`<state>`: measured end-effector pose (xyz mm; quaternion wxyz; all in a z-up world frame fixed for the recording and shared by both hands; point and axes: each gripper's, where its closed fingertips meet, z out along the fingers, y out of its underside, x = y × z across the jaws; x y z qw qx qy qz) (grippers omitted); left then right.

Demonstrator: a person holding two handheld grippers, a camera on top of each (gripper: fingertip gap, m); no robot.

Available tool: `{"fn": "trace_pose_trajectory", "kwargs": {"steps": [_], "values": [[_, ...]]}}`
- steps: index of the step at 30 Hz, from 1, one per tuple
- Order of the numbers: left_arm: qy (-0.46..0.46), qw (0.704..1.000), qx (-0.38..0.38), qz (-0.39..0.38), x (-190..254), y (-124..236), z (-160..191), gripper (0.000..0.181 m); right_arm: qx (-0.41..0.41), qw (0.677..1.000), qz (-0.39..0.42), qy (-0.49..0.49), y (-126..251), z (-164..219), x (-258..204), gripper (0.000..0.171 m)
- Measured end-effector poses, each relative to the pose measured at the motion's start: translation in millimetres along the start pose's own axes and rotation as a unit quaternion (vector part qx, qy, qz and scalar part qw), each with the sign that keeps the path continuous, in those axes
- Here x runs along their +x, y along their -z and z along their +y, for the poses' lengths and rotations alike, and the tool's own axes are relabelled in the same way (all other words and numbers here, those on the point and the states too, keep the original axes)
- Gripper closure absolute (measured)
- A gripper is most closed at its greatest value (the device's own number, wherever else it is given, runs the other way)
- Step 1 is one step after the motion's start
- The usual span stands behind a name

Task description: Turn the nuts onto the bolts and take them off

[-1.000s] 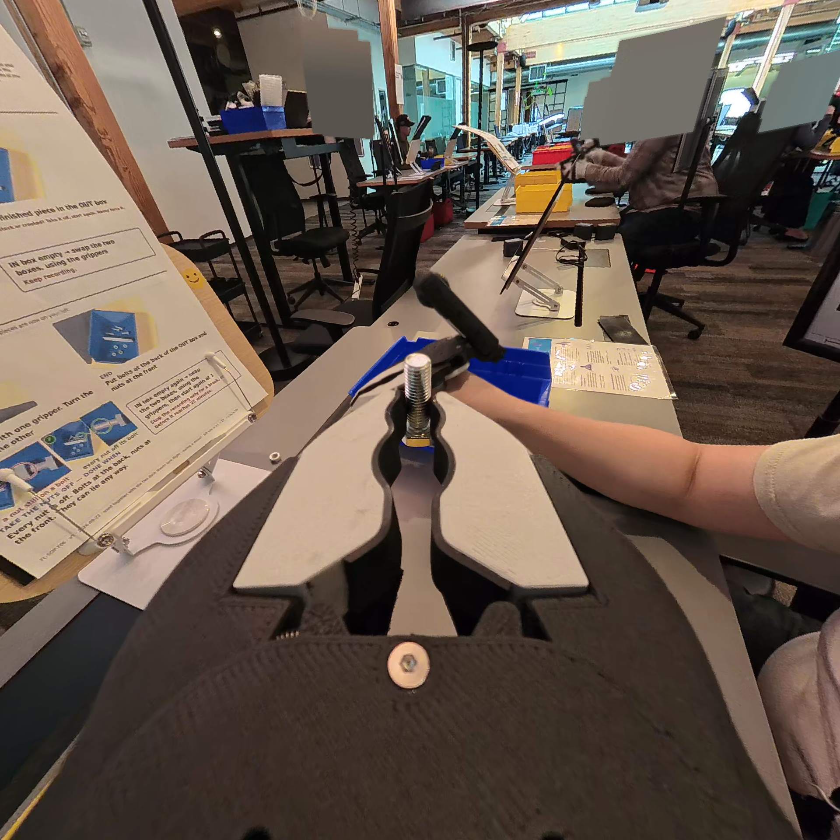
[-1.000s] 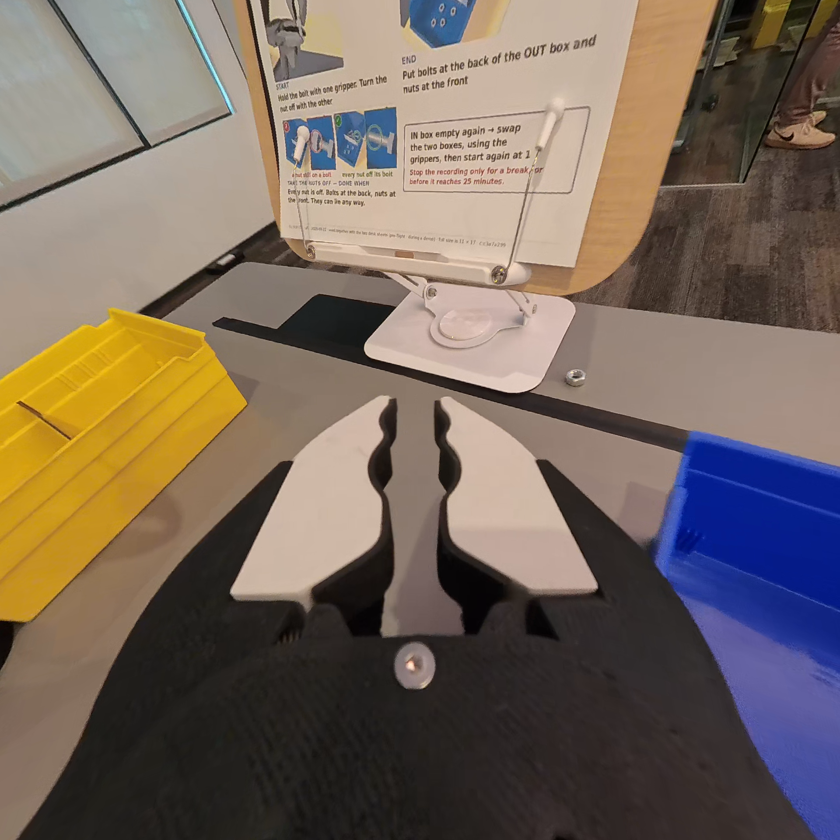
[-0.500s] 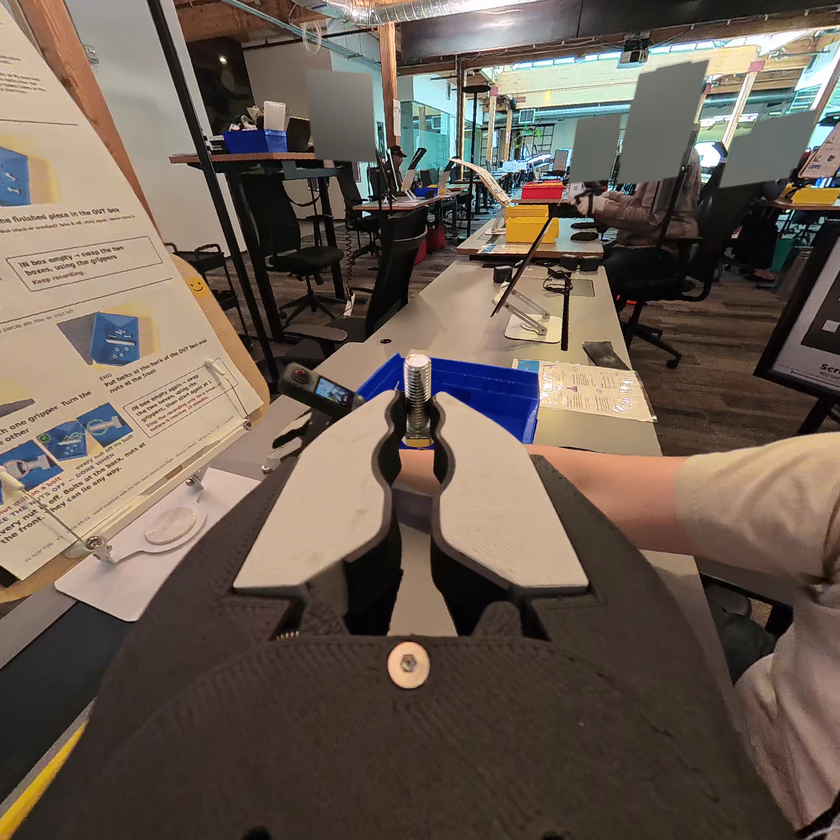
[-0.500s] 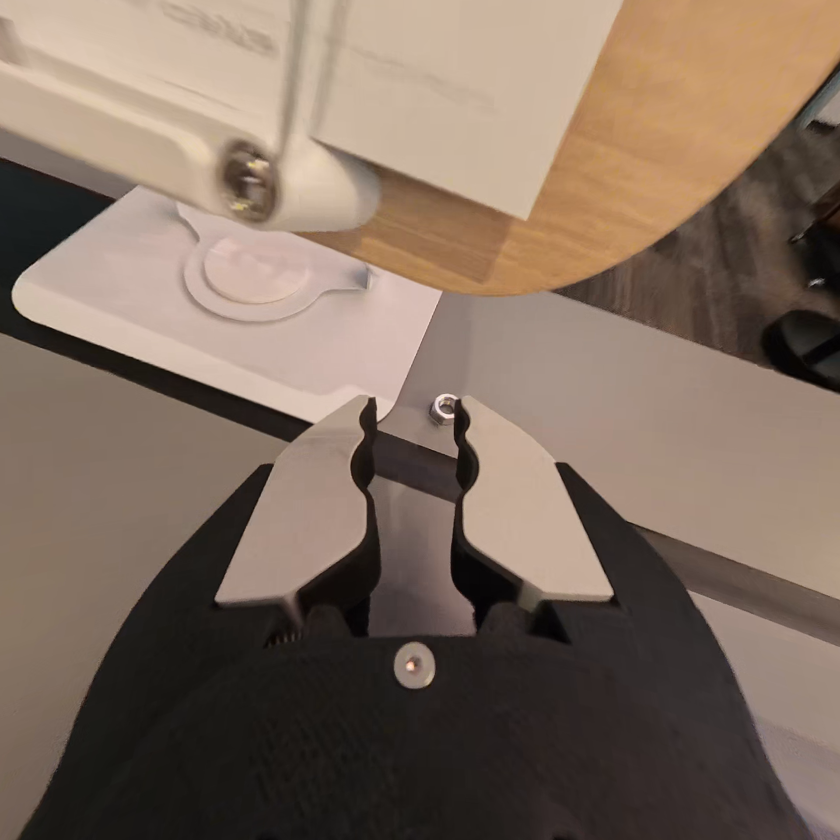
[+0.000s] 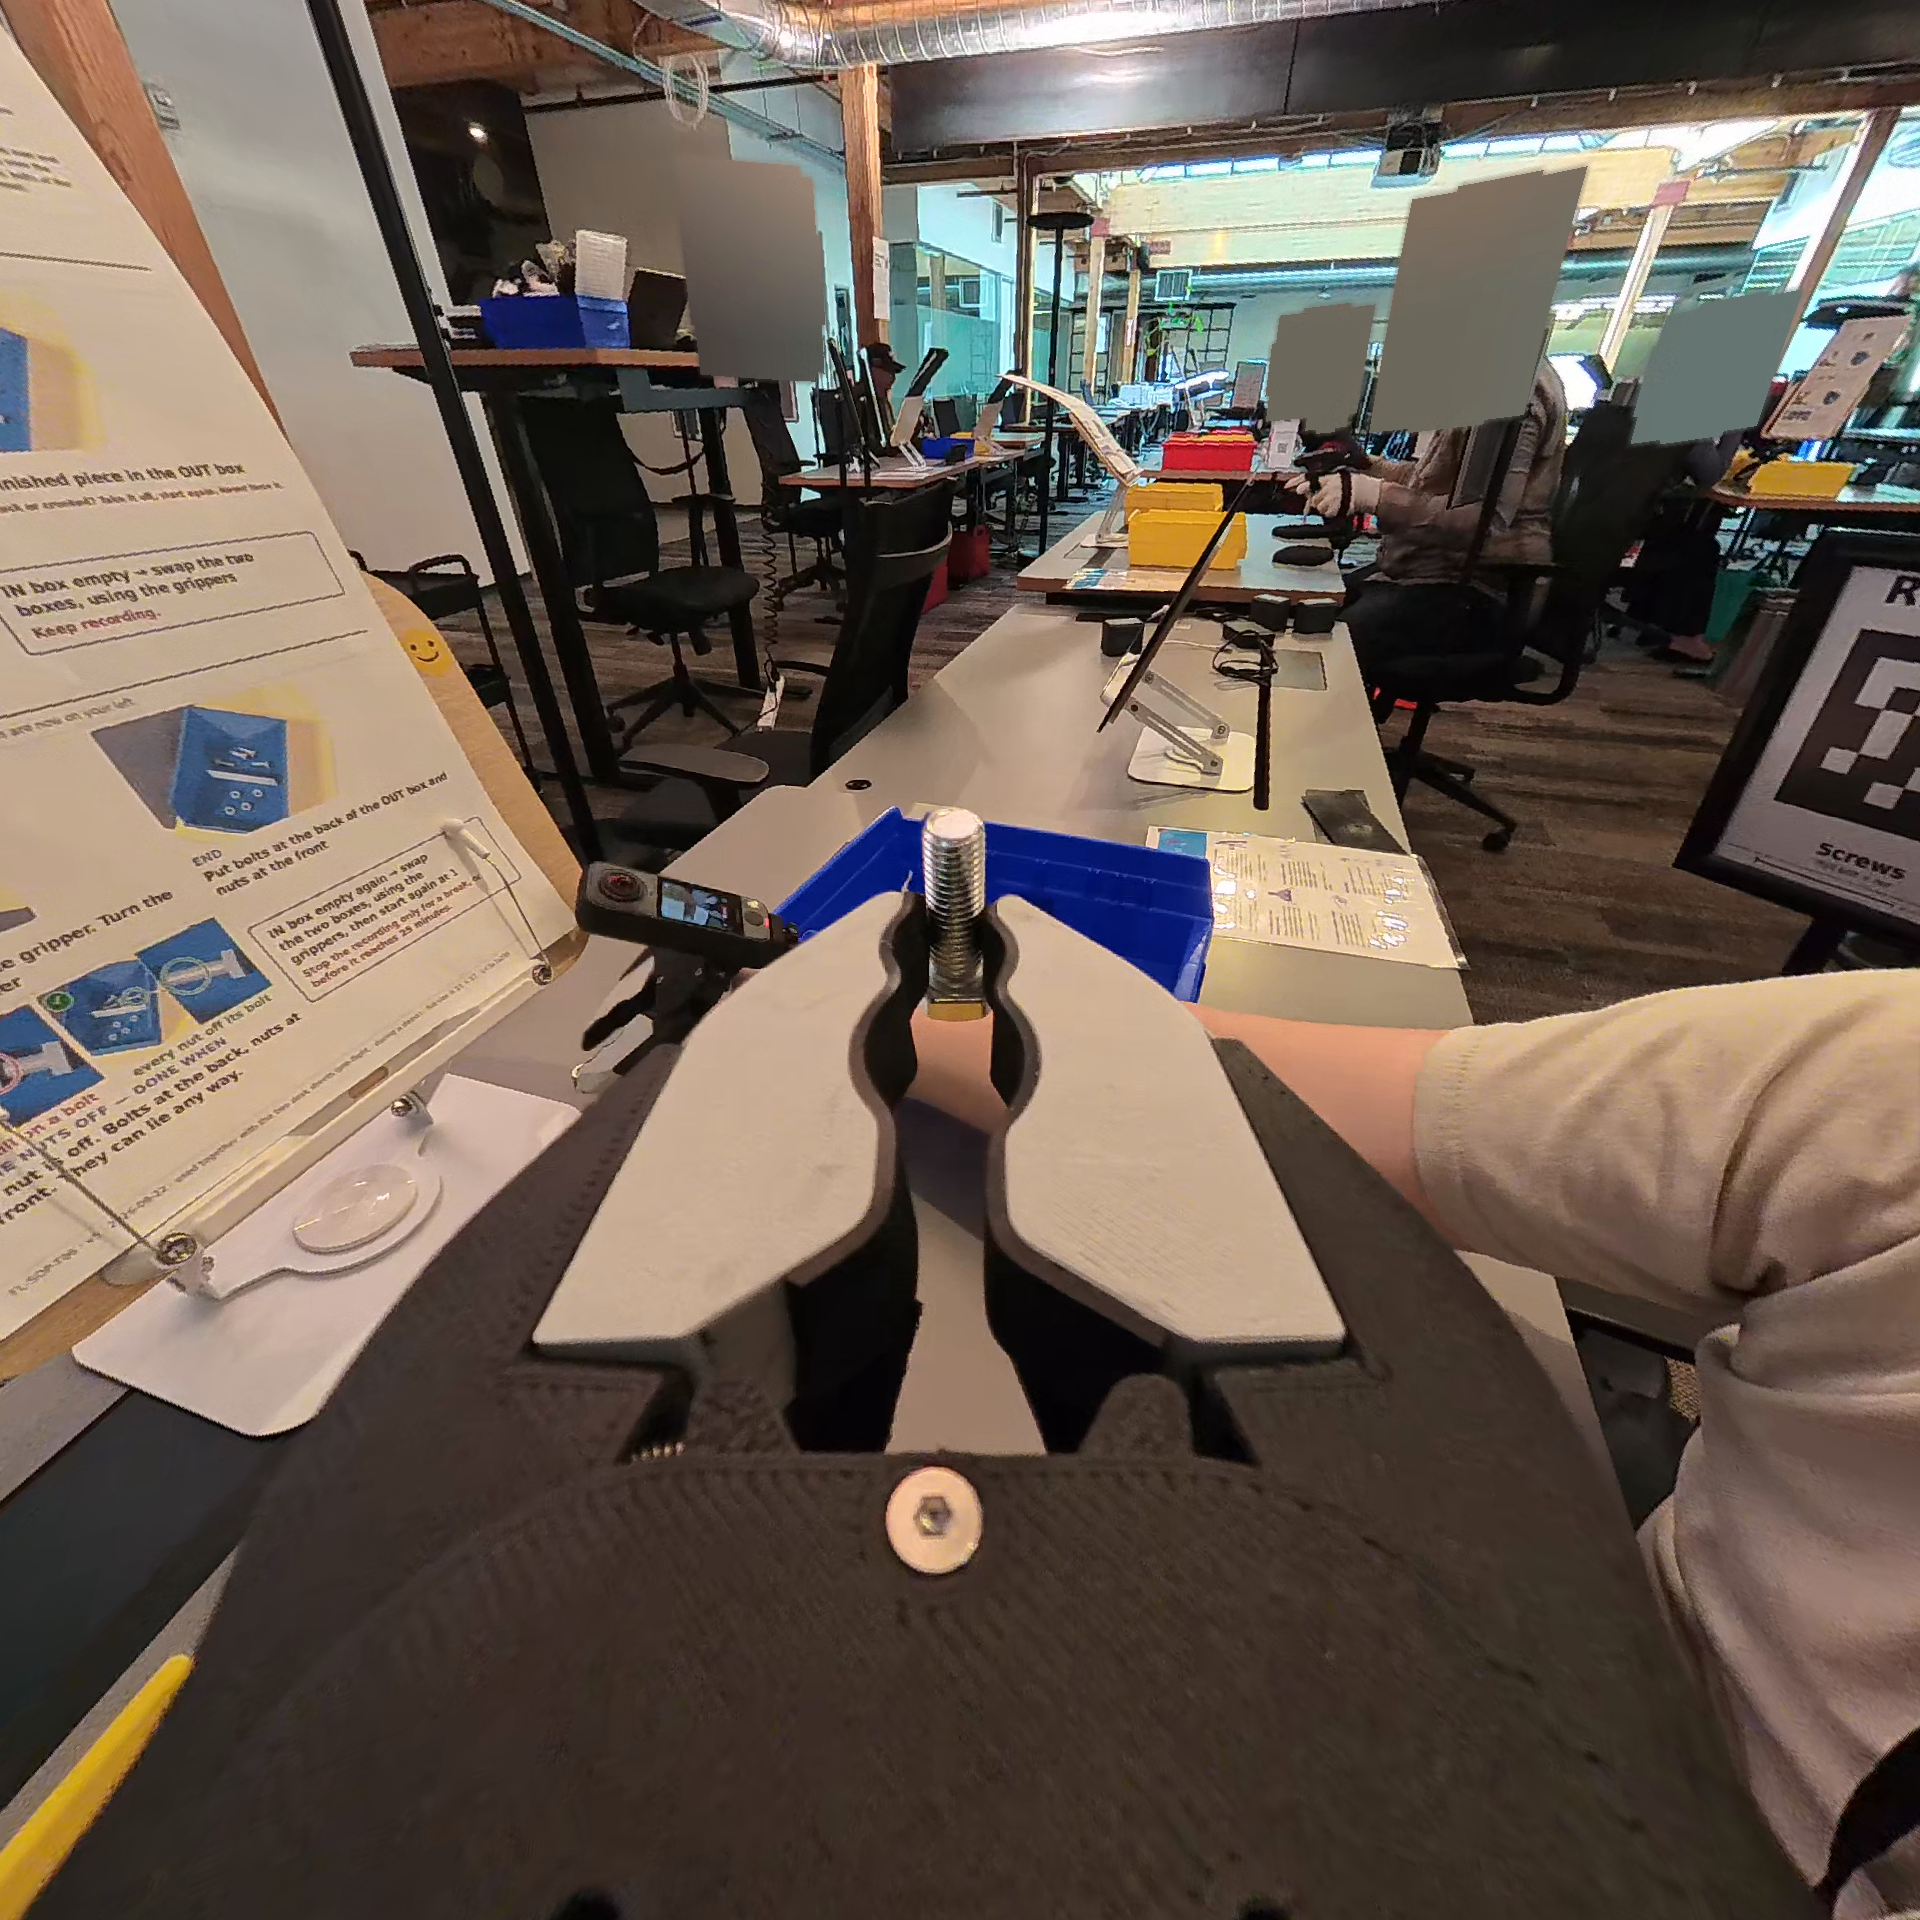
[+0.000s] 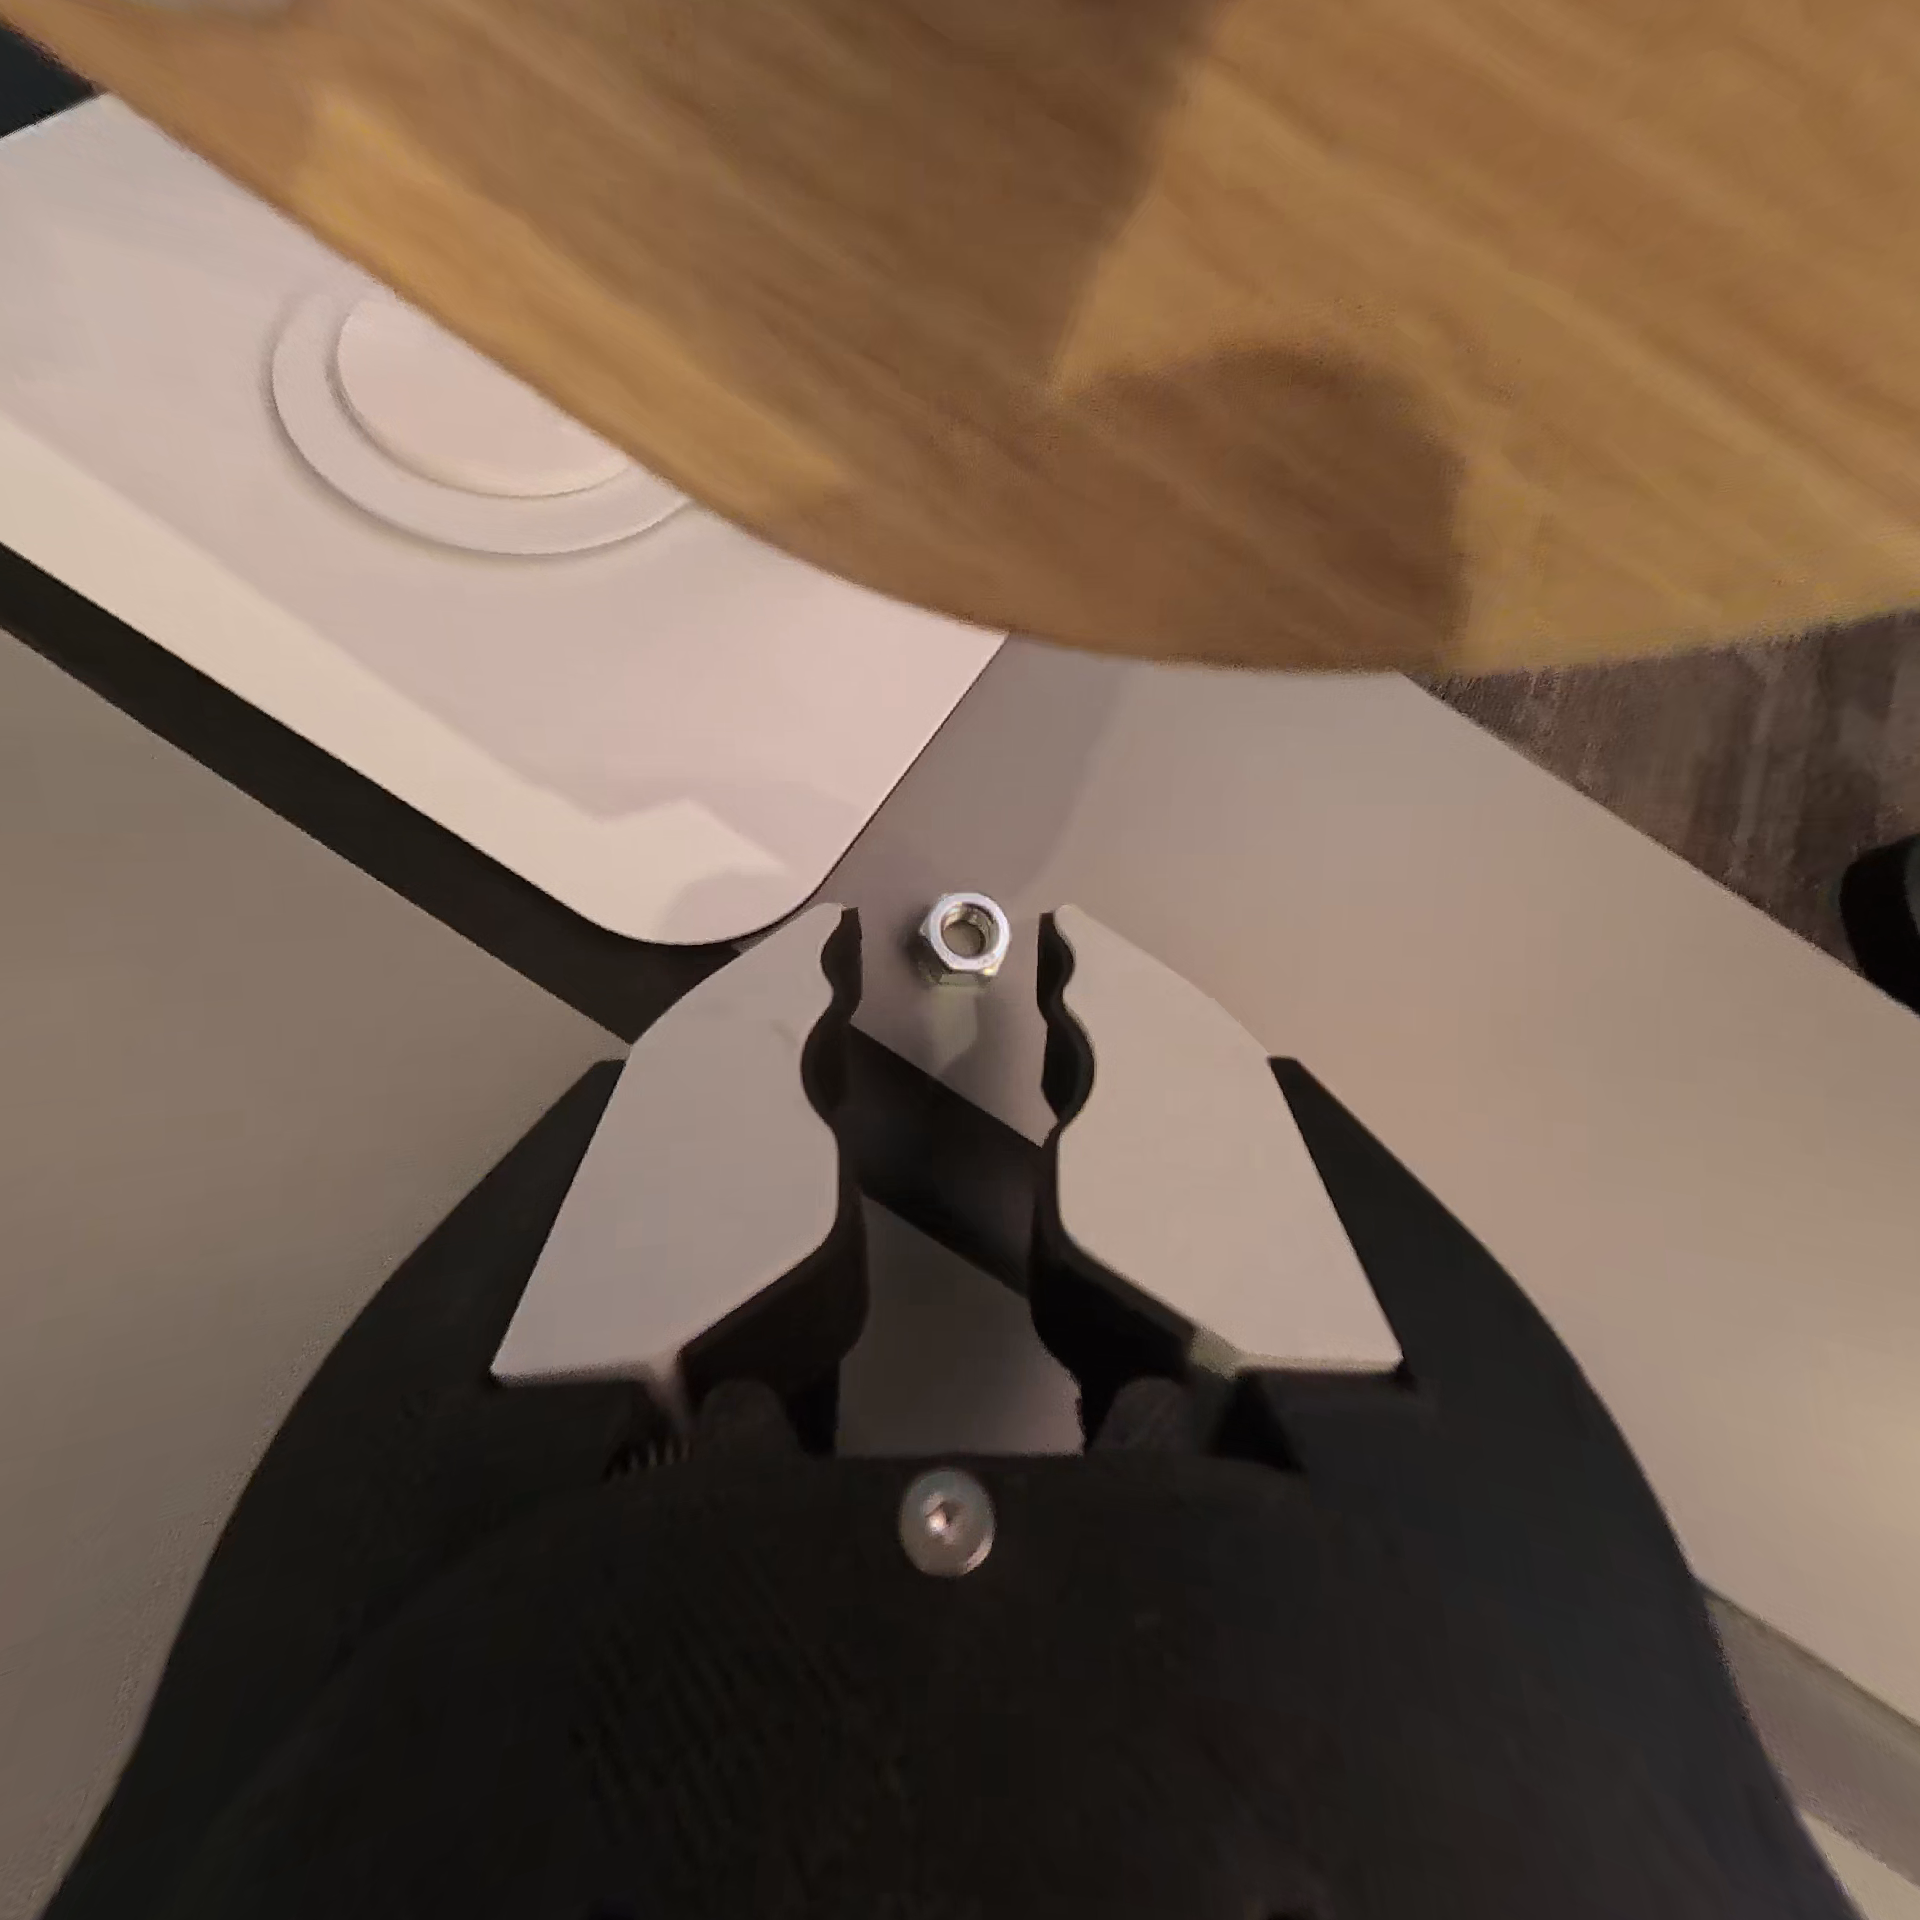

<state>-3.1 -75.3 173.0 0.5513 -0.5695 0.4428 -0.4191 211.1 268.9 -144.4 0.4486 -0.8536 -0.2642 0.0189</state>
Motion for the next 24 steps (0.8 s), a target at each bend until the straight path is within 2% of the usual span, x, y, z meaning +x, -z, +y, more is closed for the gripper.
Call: {"fn": "trace_pose_trajectory", "kwargs": {"steps": [10,16,24], "values": [[-0.004,1.000,-0.014,0.002,1.7,-7.4,4.8,0.172,-0.020,0.999,-0.048,-0.005,-4.6,2.7,-2.3,0.143],[-0.008,1.000,-0.017,0.001,2.5,-7.7,5.1,0.172,-0.035,0.998,-0.056,0.022,-5.6,3.1,-8.3,0.151],[-0.009,1.000,-0.015,0.003,4.3,-6.6,4.2,0.172,-0.045,0.997,-0.045,0.041,-4.5,4.6,-9.2,0.152]]}}
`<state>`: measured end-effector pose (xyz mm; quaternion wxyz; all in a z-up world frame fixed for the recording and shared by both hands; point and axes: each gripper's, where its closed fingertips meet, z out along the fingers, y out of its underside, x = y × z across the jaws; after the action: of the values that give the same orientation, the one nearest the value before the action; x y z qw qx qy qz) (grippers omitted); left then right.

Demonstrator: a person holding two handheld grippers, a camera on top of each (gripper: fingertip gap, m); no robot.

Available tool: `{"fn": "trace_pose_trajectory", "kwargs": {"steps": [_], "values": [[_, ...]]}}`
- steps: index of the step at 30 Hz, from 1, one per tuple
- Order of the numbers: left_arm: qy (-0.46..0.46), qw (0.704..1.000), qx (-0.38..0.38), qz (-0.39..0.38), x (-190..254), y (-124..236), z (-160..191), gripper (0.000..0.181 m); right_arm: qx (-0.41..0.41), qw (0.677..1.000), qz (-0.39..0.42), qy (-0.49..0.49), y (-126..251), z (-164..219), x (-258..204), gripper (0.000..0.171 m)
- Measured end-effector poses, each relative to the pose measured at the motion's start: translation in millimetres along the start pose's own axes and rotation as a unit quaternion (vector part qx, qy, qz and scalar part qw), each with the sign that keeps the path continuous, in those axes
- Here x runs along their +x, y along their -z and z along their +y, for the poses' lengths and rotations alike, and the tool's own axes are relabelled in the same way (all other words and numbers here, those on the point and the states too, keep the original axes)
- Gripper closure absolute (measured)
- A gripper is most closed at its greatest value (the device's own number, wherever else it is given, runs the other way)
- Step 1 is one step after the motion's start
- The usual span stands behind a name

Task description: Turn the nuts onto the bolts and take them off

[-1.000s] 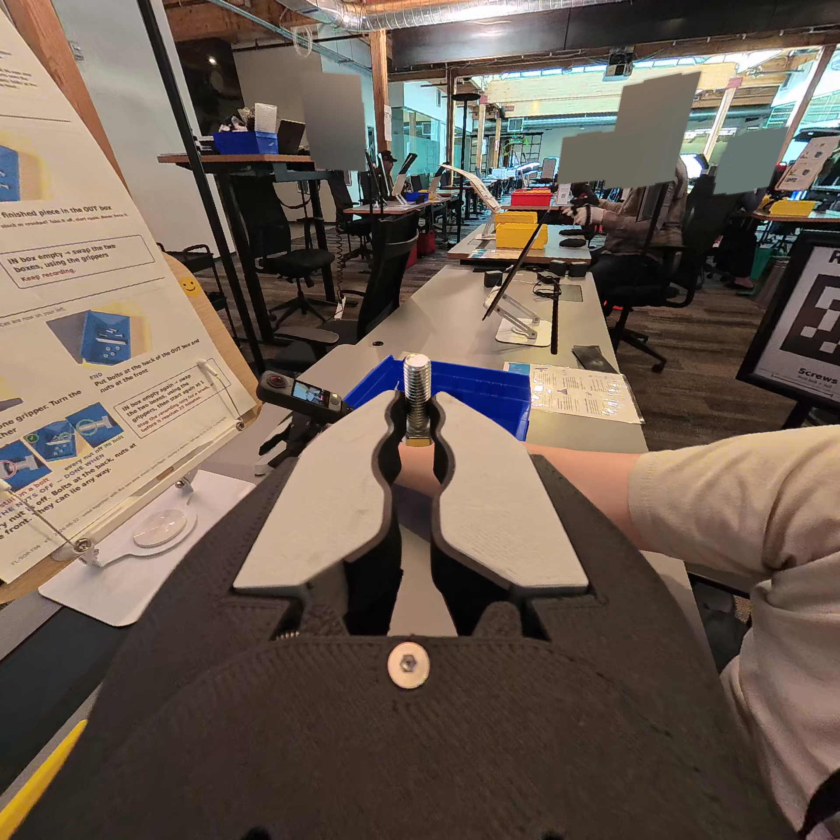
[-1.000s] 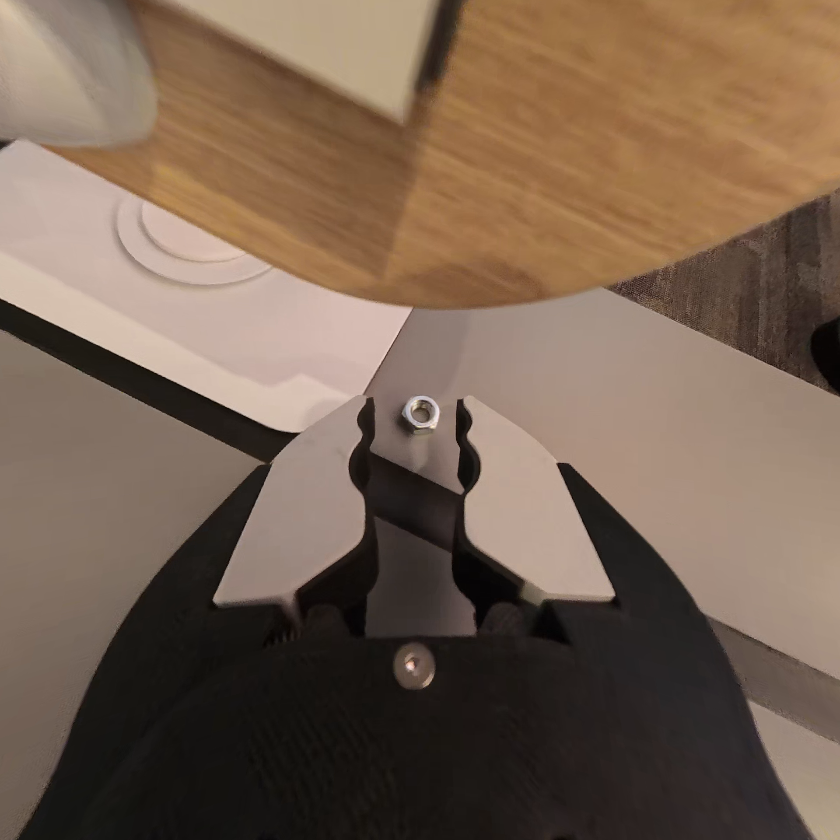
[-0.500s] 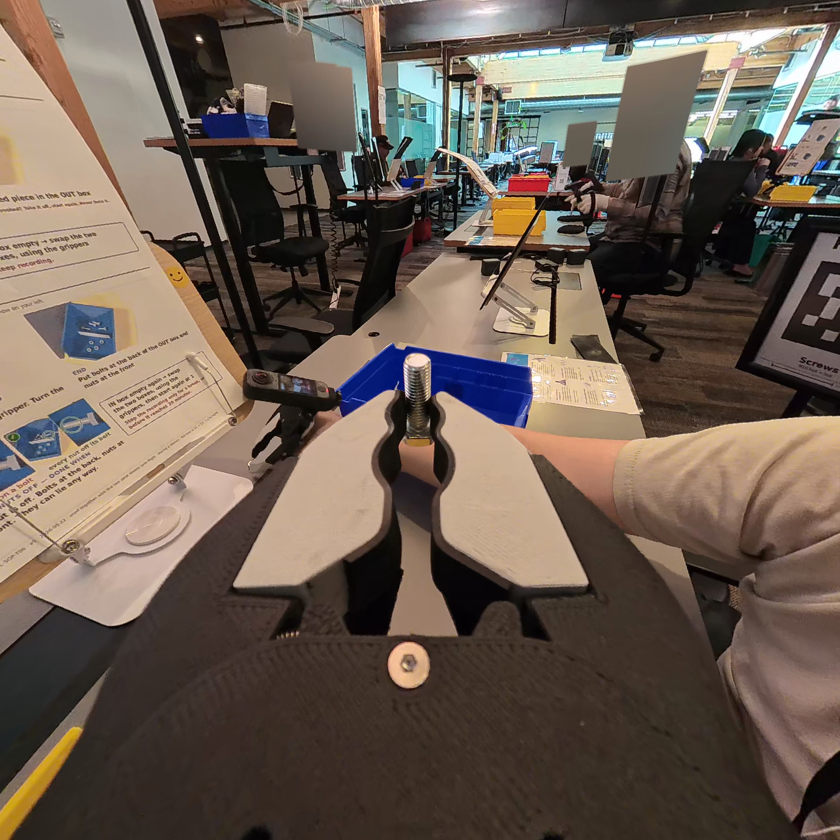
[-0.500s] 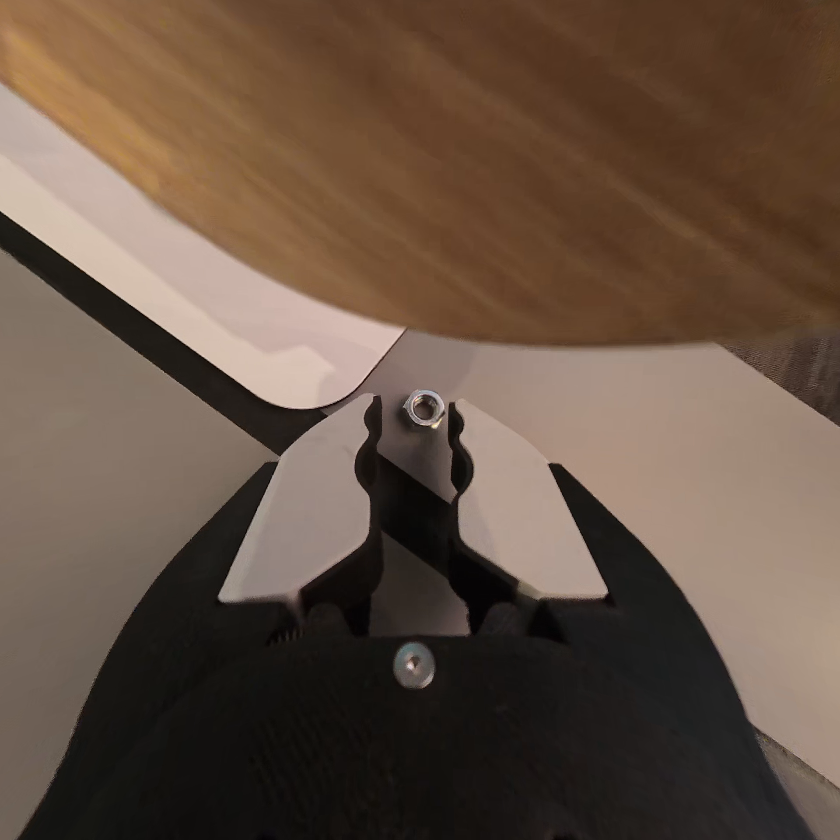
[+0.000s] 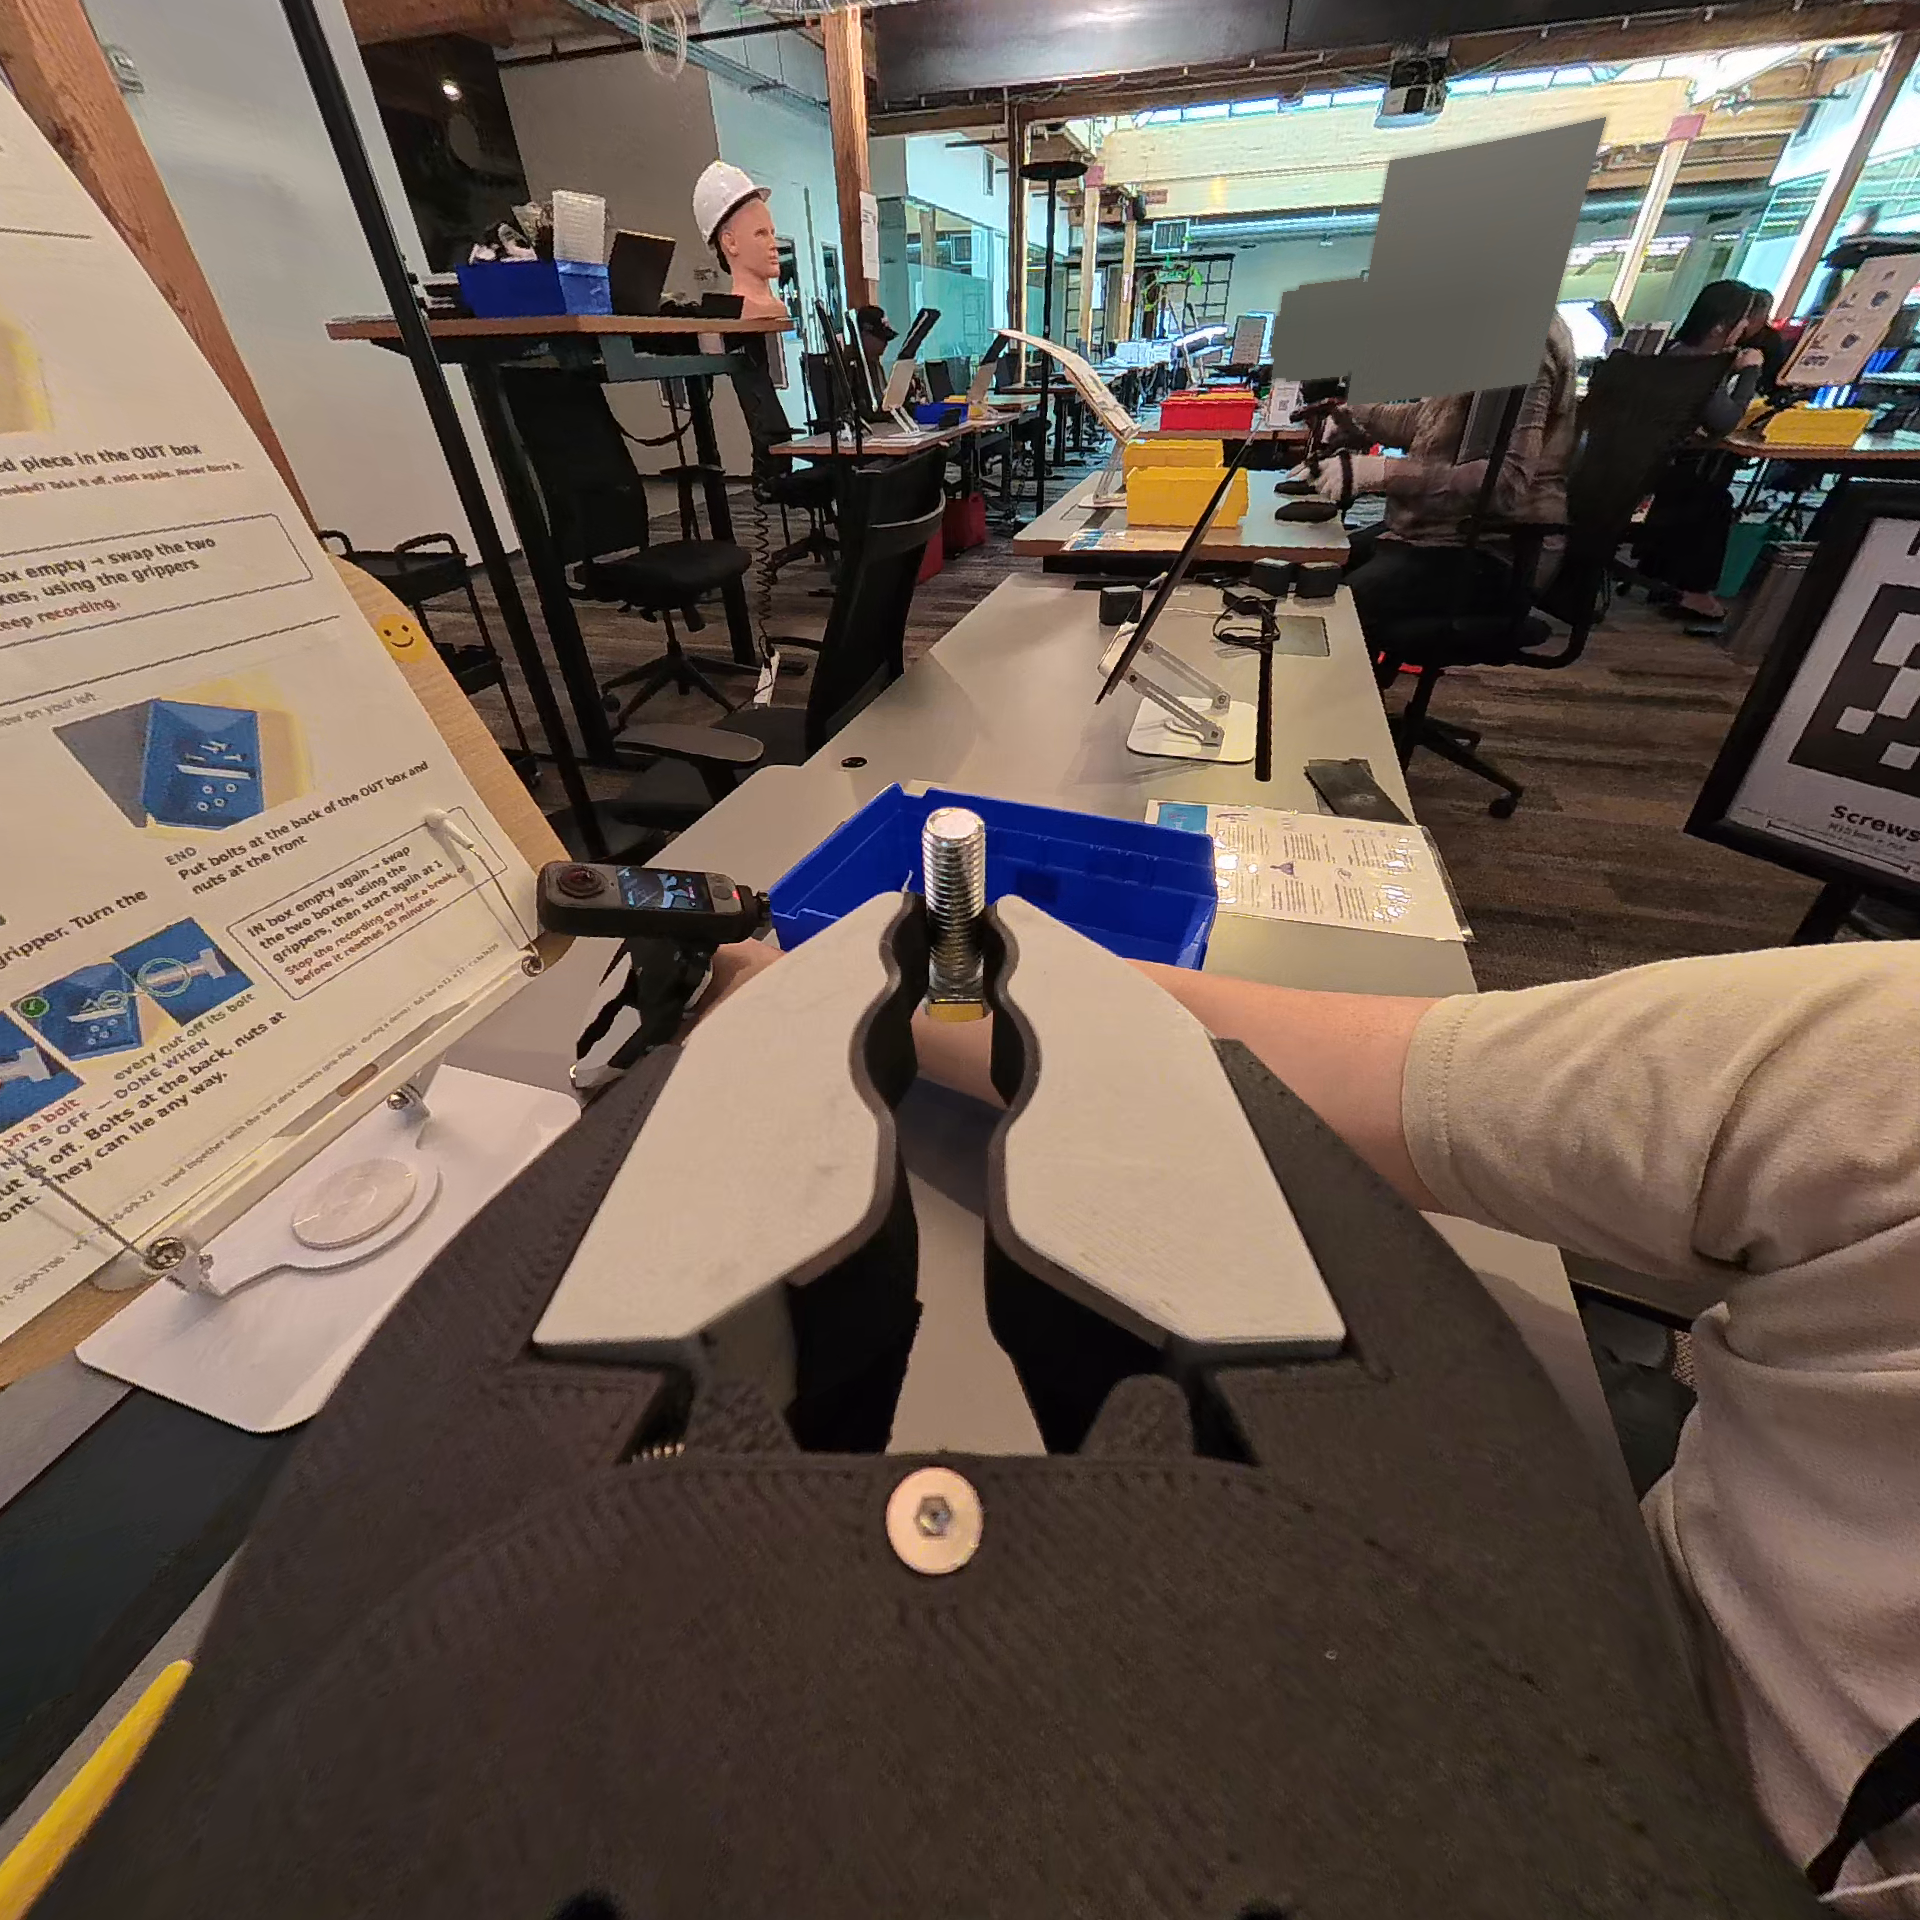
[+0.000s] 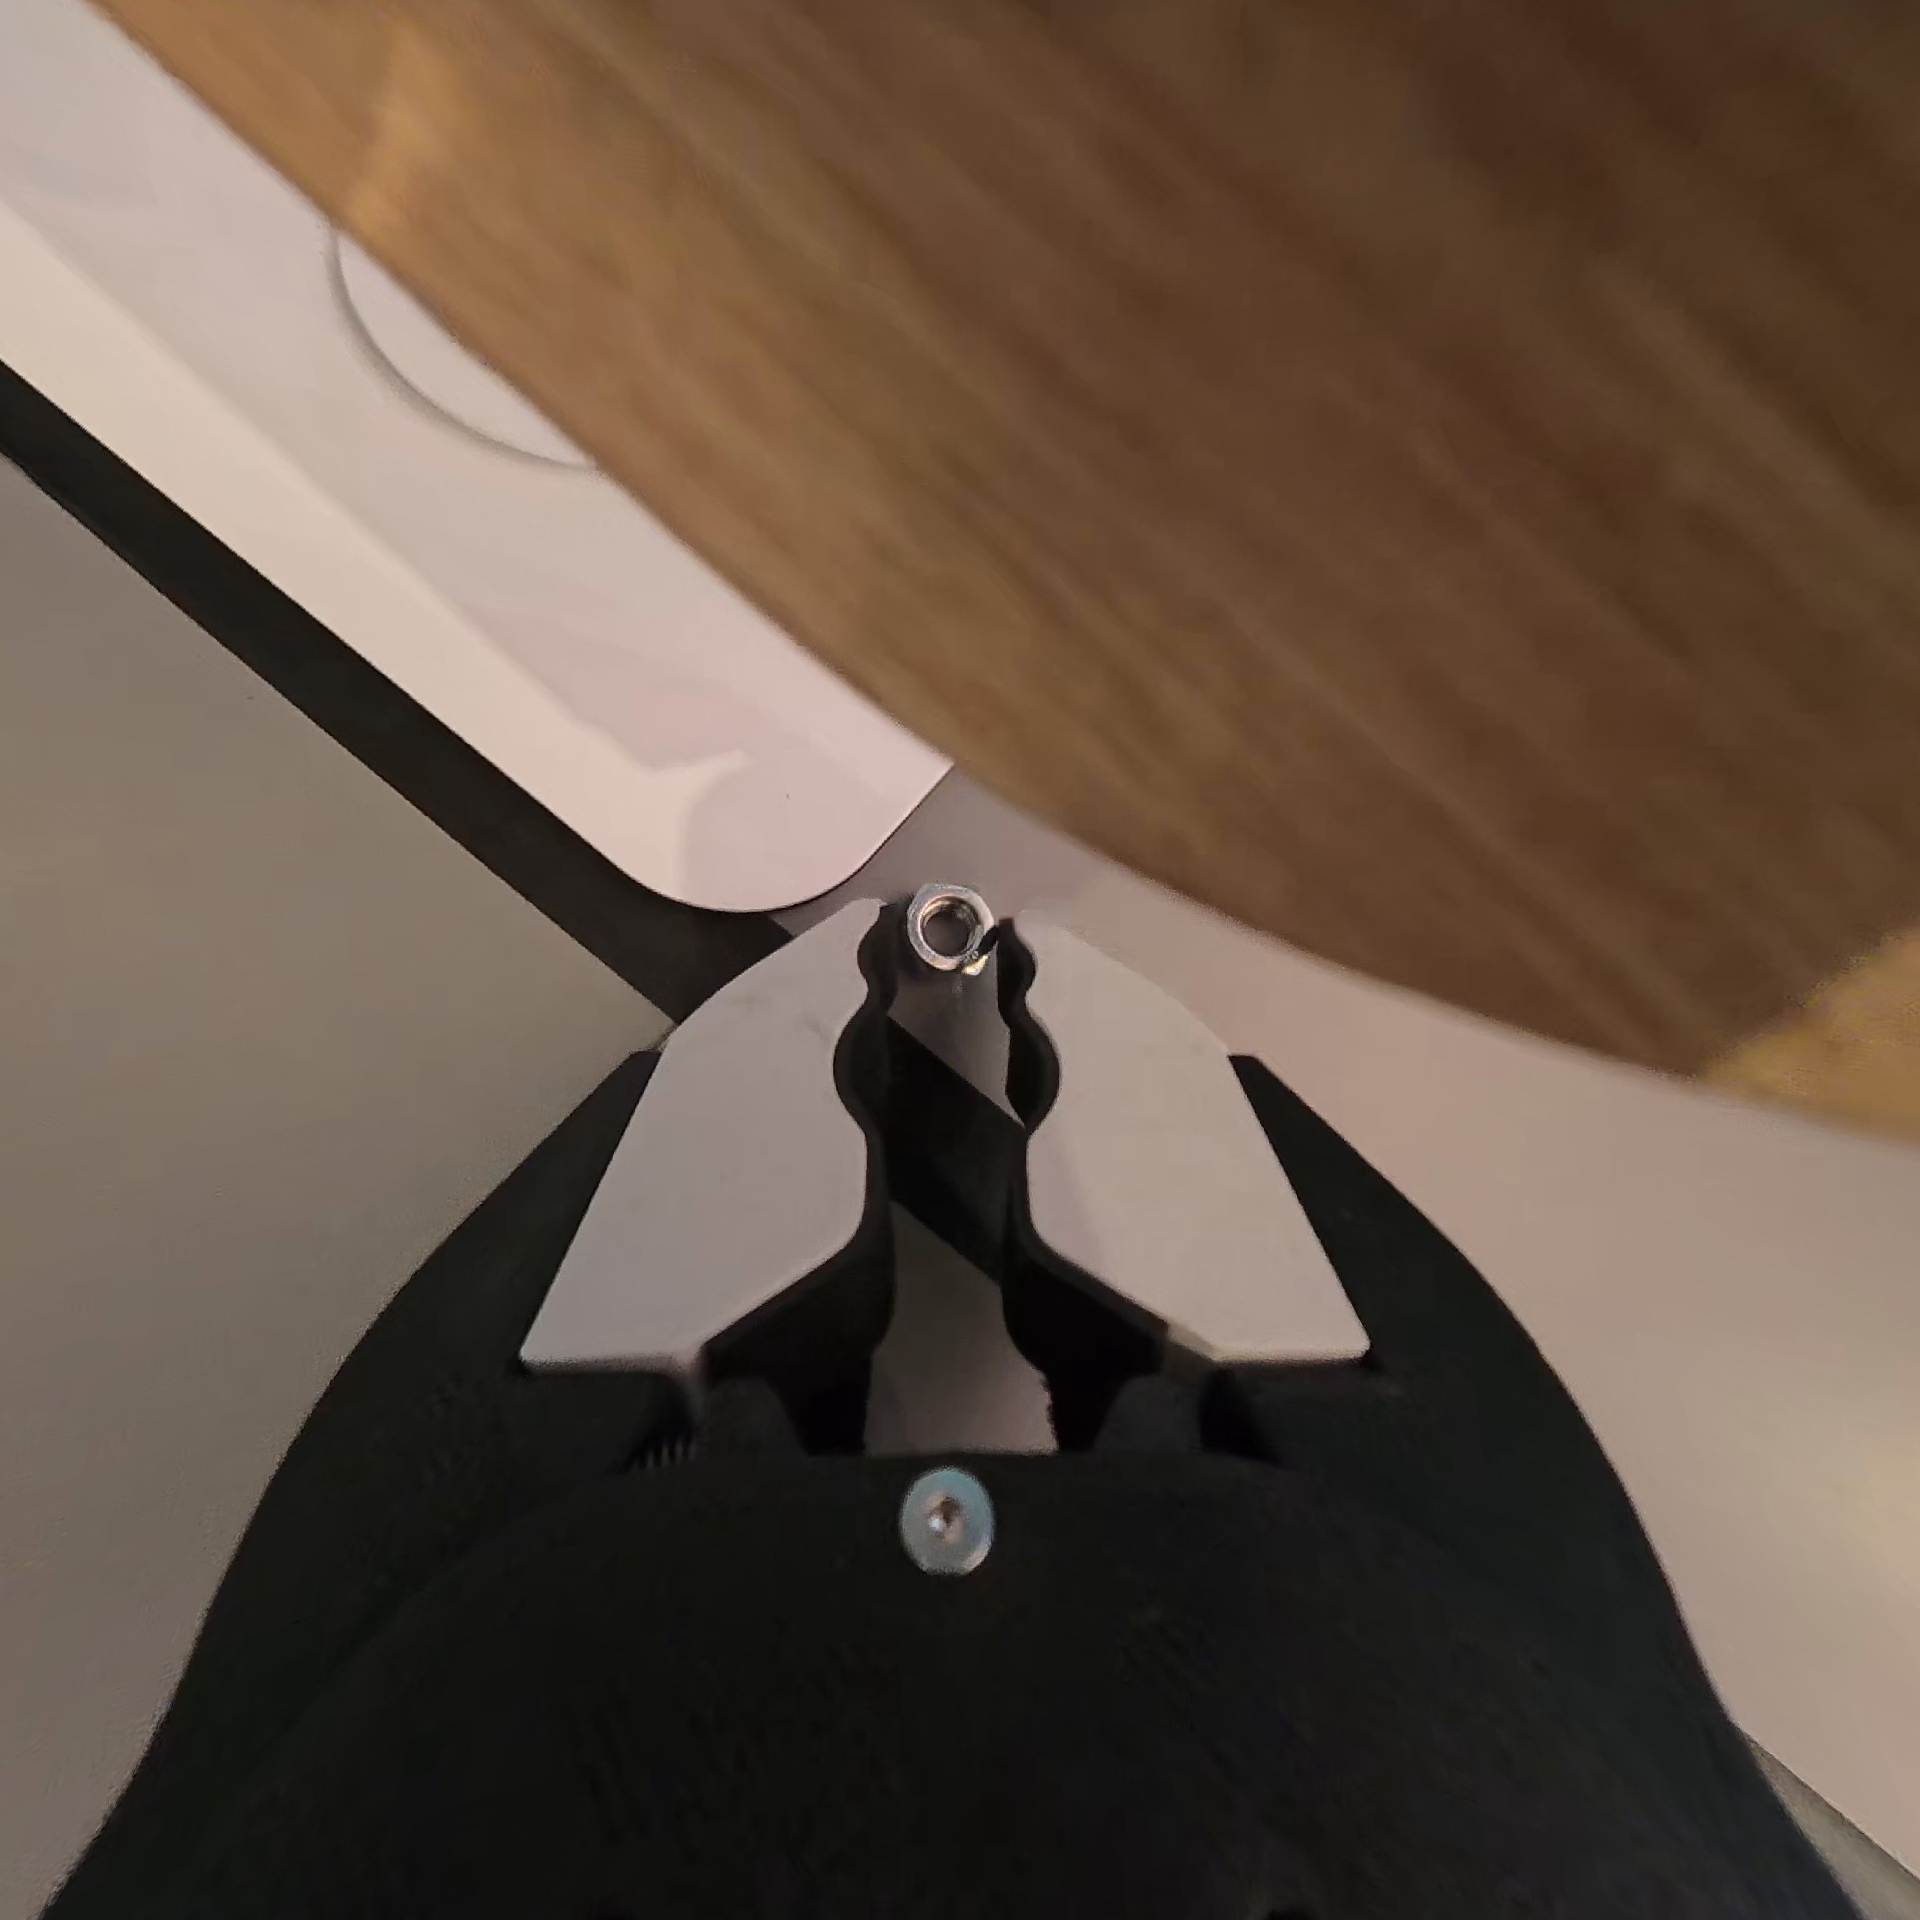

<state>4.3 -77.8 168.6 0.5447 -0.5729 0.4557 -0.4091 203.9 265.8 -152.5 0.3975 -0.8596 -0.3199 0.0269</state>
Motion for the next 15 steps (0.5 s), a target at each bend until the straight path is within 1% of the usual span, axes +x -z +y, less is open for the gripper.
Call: {"fn": "trace_pose_trajectory", "kwargs": {"steps": [5,9,15], "values": [[-0.001,1.000,0.000,0.002,1.0,0.2,-0.5,0.172,-0.001,1.000,0.014,0.015,2.6,1.6,-0.4,0.152],[0.000,1.000,-0.001,0.003,1.2,-0.5,-0.3,0.172,-0.007,0.999,0.043,0.023,5.4,3.9,2.0,0.153],[-0.004,1.000,-0.003,0.000,1.2,-1.6,0.2,0.172,-0.003,0.997,0.075,-0.007,19.2,7.2,0.2,0.153]]}}
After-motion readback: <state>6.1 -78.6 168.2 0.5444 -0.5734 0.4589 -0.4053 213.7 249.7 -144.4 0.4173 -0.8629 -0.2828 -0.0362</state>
